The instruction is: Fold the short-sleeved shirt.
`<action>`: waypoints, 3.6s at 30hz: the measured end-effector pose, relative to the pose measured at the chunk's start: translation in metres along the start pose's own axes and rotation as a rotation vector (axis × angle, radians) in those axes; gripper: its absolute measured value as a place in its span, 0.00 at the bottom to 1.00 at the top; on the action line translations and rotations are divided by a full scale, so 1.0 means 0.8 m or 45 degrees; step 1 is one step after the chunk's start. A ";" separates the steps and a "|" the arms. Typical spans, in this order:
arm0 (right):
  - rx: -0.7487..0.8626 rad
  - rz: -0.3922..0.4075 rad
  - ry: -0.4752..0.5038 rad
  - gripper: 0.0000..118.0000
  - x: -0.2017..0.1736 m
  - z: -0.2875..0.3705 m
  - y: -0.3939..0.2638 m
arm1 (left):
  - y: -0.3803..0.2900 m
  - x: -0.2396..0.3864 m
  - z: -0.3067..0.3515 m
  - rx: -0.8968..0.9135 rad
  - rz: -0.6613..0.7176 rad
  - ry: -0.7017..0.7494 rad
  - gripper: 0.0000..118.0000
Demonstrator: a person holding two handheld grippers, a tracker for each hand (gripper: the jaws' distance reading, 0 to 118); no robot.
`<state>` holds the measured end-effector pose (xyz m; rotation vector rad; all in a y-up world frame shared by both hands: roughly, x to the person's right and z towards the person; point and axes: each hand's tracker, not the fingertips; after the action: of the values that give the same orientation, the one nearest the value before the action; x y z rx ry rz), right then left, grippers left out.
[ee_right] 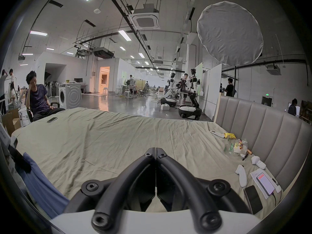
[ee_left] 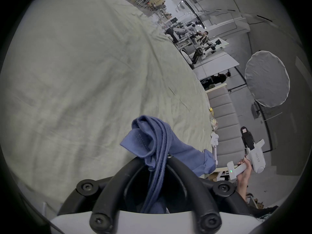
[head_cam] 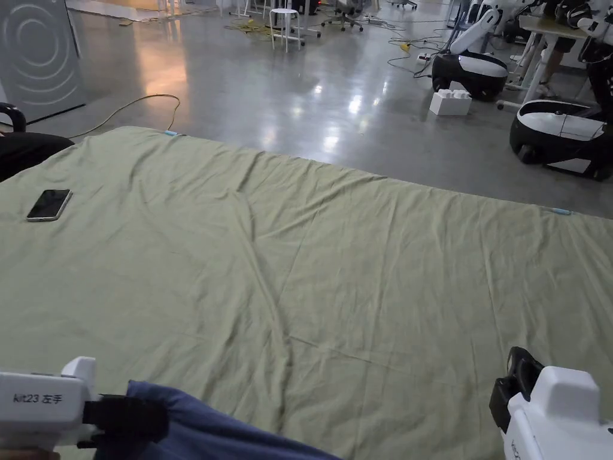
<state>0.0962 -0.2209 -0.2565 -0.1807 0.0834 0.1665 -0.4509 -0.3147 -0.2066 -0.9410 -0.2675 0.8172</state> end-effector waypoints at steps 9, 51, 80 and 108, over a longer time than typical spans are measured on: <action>0.017 -0.010 0.018 0.01 0.002 -0.006 0.001 | 0.016 0.018 0.071 0.063 -0.078 0.365 0.08; -0.088 -0.086 -0.030 0.01 0.036 0.004 -0.038 | -0.127 0.195 -0.225 -0.282 -0.176 0.439 0.09; -0.095 -0.098 -0.018 0.01 0.043 0.013 -0.035 | -0.122 0.198 -0.174 -0.160 -0.226 0.374 0.19; -0.126 -0.120 -0.015 0.01 0.049 0.014 -0.041 | -0.132 0.211 -0.174 -0.232 -0.286 0.087 0.58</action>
<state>0.1410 -0.2443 -0.2441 -0.2822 0.0550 0.0778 -0.2087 -0.3116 -0.2255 -1.0857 -0.3853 0.5597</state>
